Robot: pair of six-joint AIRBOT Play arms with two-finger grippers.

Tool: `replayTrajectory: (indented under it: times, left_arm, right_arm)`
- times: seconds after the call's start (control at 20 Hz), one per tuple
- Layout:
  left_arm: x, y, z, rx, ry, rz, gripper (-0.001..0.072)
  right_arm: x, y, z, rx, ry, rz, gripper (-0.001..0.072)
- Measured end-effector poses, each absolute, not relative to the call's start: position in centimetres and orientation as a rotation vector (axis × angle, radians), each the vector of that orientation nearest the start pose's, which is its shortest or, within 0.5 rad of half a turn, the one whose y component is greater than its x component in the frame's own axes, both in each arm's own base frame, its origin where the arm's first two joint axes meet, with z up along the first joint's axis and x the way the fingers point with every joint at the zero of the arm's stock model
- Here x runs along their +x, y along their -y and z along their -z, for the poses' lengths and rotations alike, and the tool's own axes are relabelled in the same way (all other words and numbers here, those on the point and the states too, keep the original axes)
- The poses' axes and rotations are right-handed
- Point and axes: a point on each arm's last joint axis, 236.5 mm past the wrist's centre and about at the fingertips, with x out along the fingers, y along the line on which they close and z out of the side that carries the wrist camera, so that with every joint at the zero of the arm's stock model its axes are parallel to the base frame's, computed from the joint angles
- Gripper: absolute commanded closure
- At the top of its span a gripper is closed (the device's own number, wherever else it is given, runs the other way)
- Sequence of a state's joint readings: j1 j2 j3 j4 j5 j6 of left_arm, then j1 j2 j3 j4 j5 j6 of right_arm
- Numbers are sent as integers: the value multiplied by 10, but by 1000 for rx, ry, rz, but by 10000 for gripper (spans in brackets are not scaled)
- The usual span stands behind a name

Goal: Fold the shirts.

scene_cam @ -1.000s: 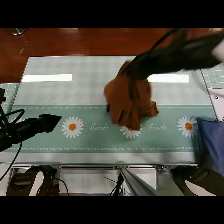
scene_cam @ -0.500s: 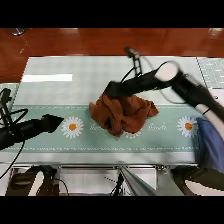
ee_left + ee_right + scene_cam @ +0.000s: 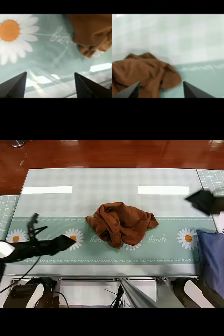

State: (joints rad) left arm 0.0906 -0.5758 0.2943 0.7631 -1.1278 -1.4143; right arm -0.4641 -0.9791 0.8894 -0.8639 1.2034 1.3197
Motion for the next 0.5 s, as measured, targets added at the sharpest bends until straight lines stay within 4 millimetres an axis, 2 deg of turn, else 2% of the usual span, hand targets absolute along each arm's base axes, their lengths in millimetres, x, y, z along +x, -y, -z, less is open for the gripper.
replayTrajectory:
  times: [0.15, 0.25, 0.35, 0.5]
  left_arm:
    - [208, 173, 36, -848, -1194, 481, 5]
    - [220, 195, 38, -855, -1171, 534, 5]
    - [233, 218, 39, -816, -1161, 580, 5]
    - [257, 249, 44, -753, -1173, 624, 6]
  right_arm:
    - [296, -10, -6, 777, -1081, -112, 91]
    - [278, -27, 21, 800, -1125, -120, 91]
    - [268, -40, 36, 800, -1151, -131, 91]
    - [263, -53, 44, 797, -1164, -147, 91]
